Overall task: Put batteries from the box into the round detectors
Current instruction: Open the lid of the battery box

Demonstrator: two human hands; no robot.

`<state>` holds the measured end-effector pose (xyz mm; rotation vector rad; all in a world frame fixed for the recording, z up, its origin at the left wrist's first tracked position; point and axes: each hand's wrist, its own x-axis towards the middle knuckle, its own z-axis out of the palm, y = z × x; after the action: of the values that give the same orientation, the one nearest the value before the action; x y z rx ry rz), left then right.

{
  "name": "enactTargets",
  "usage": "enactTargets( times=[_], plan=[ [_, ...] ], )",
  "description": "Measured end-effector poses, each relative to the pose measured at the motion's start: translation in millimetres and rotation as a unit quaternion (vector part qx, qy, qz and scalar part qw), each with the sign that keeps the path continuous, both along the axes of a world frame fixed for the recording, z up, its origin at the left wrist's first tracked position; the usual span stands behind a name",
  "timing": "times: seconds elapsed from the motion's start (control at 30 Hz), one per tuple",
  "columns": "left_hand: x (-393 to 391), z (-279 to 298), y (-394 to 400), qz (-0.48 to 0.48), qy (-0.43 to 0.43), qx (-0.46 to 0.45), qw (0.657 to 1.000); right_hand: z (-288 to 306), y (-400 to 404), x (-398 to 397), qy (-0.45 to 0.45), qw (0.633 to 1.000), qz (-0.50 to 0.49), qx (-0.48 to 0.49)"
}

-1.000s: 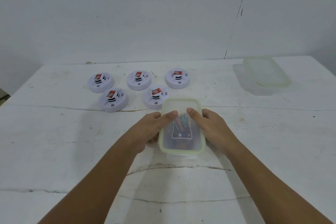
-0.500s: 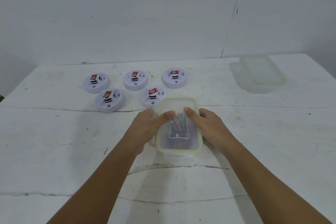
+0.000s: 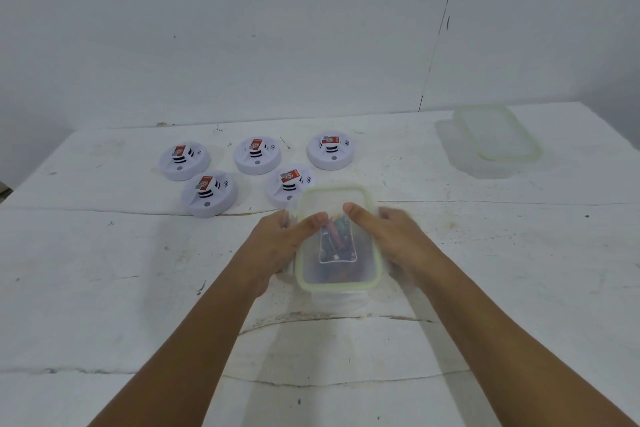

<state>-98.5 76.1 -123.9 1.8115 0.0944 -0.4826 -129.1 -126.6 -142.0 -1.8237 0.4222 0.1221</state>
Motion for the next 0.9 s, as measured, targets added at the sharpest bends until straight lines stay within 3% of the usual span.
enactTargets(
  times=[0.13, 0.33, 0.53, 0.73, 0.9],
  plan=[
    [-2.1, 0.5, -2.3, 0.006, 0.001, -0.003, 1.0, 1.4, 1.0, -6.7, -0.047, 0.998, -0.043, 0.017],
    [-3.9, 0.9, -1.8, 0.028, -0.011, 0.044, 0.999, 6.7, 4.0, -11.2, -0.03, 0.996, -0.029, 0.081],
    [-16.3, 6.6, -4.2, 0.085, -0.137, 0.102, 0.982, 12.1, -0.4, -21.5, -0.039, 0.995, -0.011, 0.092],
    [-12.6, 24.6, -1.2, 0.071, -0.168, 0.1, 0.978, 37.1, 1.7, -25.2, -0.122, 0.986, -0.044, 0.1],
    [-9.5, 23.9, 4.4, 0.064, -0.142, 0.131, 0.979, 77.2, -5.1, -25.6, -0.201, 0.94, -0.084, 0.263]
  ],
)
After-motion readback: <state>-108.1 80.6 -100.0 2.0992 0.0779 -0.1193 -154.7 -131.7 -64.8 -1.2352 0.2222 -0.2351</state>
